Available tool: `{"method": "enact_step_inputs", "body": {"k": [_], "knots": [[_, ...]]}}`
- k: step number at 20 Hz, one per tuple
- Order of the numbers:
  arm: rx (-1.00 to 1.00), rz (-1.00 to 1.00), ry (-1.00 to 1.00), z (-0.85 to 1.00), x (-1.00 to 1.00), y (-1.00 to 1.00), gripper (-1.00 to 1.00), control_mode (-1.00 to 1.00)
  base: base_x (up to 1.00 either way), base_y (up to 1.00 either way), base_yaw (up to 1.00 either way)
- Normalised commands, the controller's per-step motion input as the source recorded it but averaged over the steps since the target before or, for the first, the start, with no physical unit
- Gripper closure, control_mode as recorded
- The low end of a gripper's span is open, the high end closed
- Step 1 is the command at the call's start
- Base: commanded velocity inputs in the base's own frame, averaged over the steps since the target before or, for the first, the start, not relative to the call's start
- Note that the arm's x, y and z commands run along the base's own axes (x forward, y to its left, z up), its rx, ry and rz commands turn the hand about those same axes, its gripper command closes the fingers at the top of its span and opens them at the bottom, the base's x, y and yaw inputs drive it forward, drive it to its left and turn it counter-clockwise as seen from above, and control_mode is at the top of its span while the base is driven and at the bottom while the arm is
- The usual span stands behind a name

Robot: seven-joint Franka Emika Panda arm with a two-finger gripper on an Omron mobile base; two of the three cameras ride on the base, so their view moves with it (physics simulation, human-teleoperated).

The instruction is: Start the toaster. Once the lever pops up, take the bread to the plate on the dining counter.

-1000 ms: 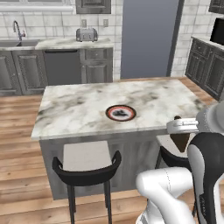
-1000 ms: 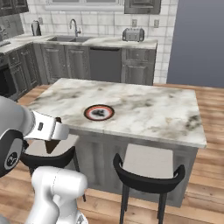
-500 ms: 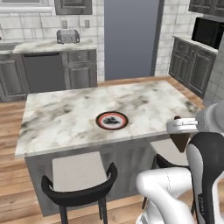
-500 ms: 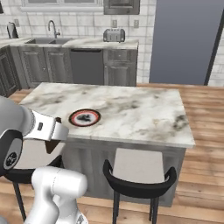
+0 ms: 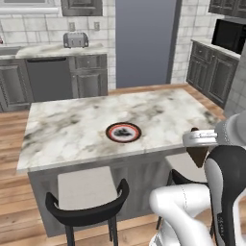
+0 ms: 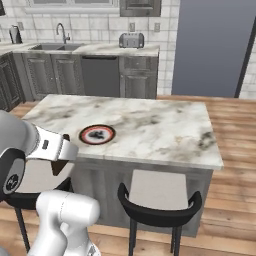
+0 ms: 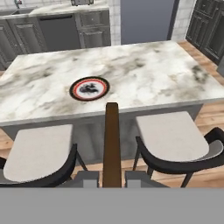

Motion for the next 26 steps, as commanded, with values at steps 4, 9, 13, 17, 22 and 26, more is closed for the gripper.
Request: {"method": "enact_step_inputs", "body": {"k": [4,9,13,17,22,26], "knots": [[0.0,0.04,0.0,-0.05,0.35,0.0,1.0,-1.0,0.33,0.0,0.03],[0.0,0.08,0.0,-0.07,0.79,0.01,1.0,-1.0,0.0,0.0,0.0],[0.0,0.08,0.0,-0.21,0.96,0.06,1.0,-1.0,0.0,0.0,0.0],[0.0,0.1,0.0,-0.28,0.97,0.07,1.0,-1.0,0.0,0.0,0.0],[0.0,0.05,0.0,-0.31,0.97,0.23,1.0,-1.0,0.0,0.0,0.0],[0.0,0.0,0.01,-0.36,0.99,0.41,1.0,-1.0,0.0,0.0,0.0]]}}
